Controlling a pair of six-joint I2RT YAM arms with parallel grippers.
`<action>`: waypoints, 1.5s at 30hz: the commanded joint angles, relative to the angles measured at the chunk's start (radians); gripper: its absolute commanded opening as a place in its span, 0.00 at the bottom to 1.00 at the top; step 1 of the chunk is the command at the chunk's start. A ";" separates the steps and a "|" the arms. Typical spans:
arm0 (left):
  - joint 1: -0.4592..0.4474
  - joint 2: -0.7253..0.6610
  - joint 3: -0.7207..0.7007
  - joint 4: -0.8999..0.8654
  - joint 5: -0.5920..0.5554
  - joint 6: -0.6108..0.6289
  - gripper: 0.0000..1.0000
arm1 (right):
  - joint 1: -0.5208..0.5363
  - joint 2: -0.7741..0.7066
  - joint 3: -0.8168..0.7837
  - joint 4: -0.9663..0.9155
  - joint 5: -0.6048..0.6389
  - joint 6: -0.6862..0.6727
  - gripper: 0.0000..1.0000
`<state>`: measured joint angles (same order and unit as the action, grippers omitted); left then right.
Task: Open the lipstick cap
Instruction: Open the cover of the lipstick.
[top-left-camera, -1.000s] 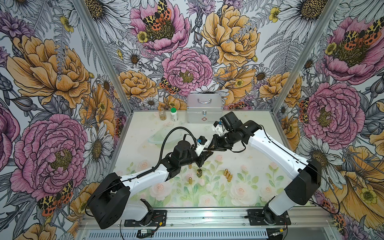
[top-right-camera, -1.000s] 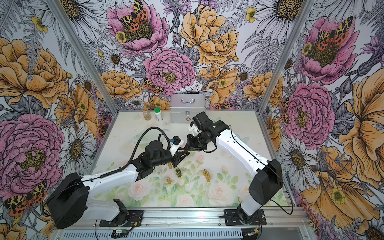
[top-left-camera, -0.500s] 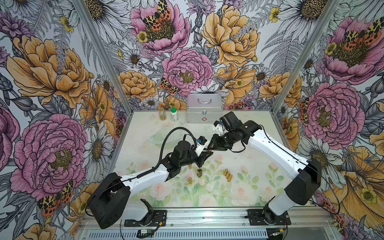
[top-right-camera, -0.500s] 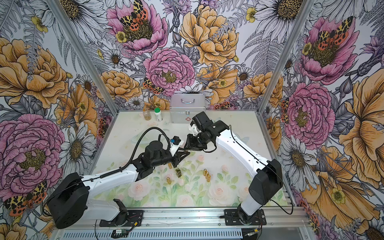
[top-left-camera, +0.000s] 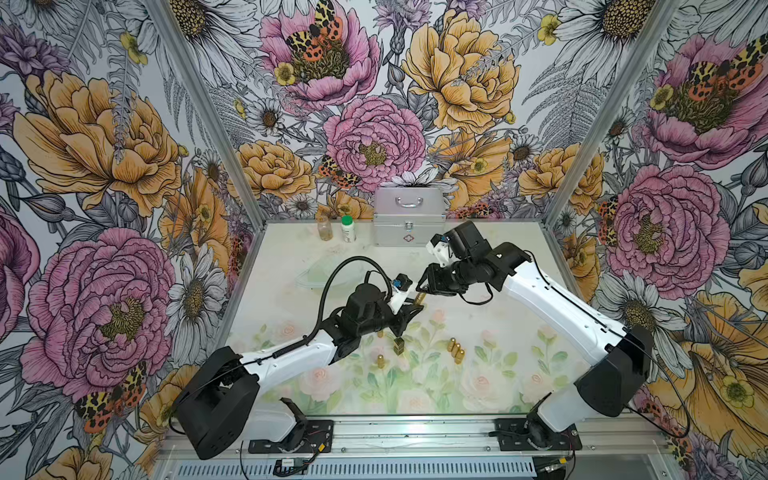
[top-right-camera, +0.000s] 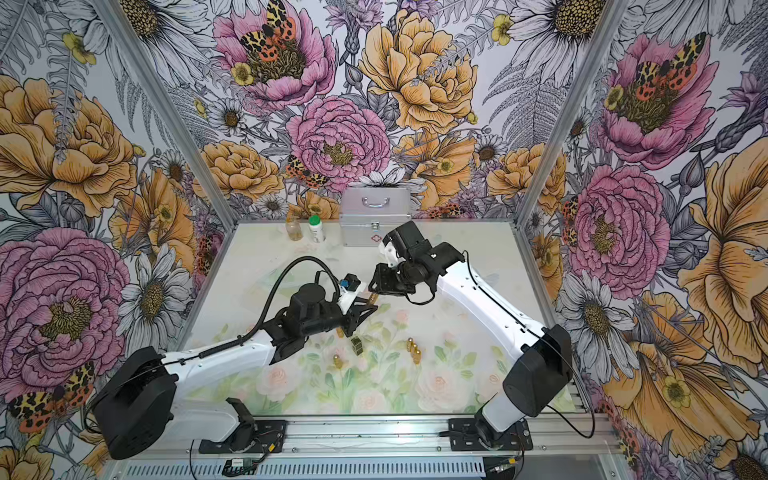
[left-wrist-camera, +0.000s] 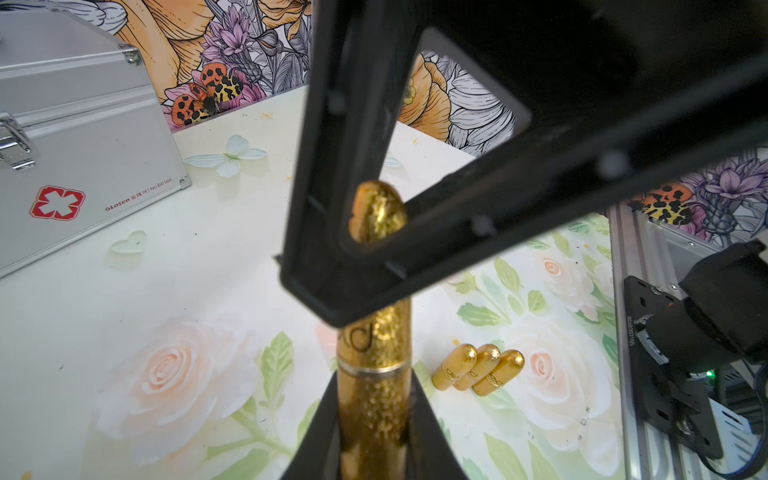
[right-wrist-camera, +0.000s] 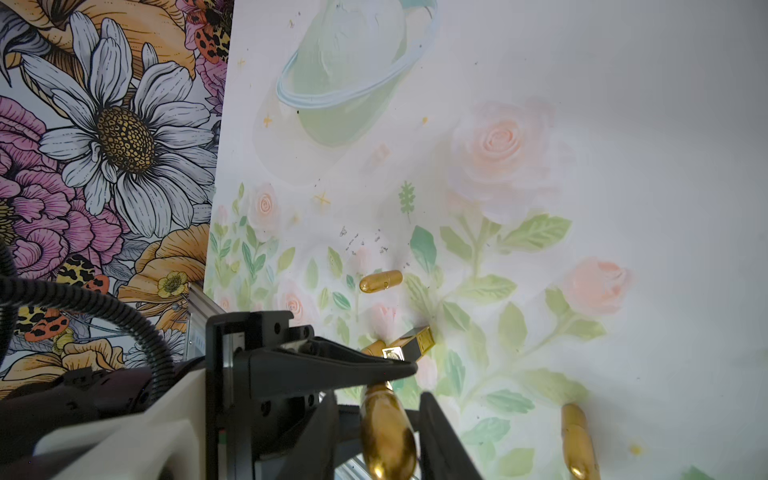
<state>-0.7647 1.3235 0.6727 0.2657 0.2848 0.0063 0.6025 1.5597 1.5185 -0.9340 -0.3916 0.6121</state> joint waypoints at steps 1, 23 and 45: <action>-0.011 -0.027 -0.004 -0.007 -0.019 -0.002 0.00 | 0.004 0.008 -0.013 0.043 -0.022 -0.008 0.29; -0.019 -0.030 -0.003 -0.042 -0.097 -0.012 0.00 | 0.000 -0.002 -0.030 0.043 0.009 -0.015 0.17; 0.003 -0.099 -0.052 -0.097 -0.169 -0.028 0.00 | -0.057 -0.032 0.082 0.041 -0.013 0.020 0.14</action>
<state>-0.7887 1.2369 0.6533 0.2638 0.1528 -0.0120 0.5861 1.5612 1.5490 -0.9005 -0.4572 0.6239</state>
